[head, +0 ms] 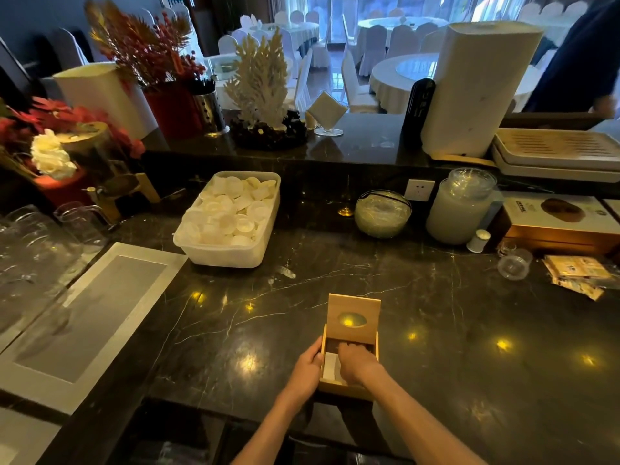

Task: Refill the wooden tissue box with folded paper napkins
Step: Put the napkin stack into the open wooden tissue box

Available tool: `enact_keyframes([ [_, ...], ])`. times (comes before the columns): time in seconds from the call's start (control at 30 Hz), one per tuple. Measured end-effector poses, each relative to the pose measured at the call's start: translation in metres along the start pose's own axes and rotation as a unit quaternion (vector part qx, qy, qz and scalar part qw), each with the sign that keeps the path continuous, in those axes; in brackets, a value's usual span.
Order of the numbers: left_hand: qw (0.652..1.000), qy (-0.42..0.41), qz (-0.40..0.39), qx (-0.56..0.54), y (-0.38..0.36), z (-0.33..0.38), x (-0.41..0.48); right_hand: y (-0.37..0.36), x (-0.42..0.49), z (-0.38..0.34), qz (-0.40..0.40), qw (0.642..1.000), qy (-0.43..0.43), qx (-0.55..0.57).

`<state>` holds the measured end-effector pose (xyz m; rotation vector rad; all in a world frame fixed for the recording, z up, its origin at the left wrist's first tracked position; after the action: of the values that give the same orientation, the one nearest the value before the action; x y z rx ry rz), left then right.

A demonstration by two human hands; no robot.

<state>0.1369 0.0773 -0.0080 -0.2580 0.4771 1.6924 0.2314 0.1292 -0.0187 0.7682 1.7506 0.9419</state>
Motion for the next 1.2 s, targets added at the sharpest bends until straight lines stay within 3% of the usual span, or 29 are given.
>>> enact_keyframes([
  [0.2, 1.0, -0.01, 0.009, 0.005, 0.001, -0.003, 0.001, 0.002, 0.001, 0.0, 0.036, 0.999, 0.026, -0.005],
  [0.8, 1.0, -0.012, 0.002, 0.002, -0.001, -0.004, 0.002, -0.002, -0.013, -0.008, 0.015, 0.997, 0.059, 0.048],
  [1.0, 1.0, -0.009, 0.007, 0.005, -0.001, -0.005, 0.002, 0.004, -0.028, -0.019, 0.042, 0.996, 0.055, 0.057],
  [1.2, 1.0, -0.018, 0.005, -0.002, -0.003, 0.002, -0.002, -0.013, -0.039, -0.024, -0.044, 0.993, 0.058, 0.098],
])
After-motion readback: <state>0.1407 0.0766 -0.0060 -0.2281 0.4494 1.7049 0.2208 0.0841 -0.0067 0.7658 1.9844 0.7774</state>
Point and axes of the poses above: each hand's wrist, its own x-axis towards the middle knuckle, its own y-axis out of the back of the hand, z = x × y, the point moved 9 cm from there along x, towards the middle knuckle, and after that the axes turned 8 degrees about z, right-handed, at the moved point
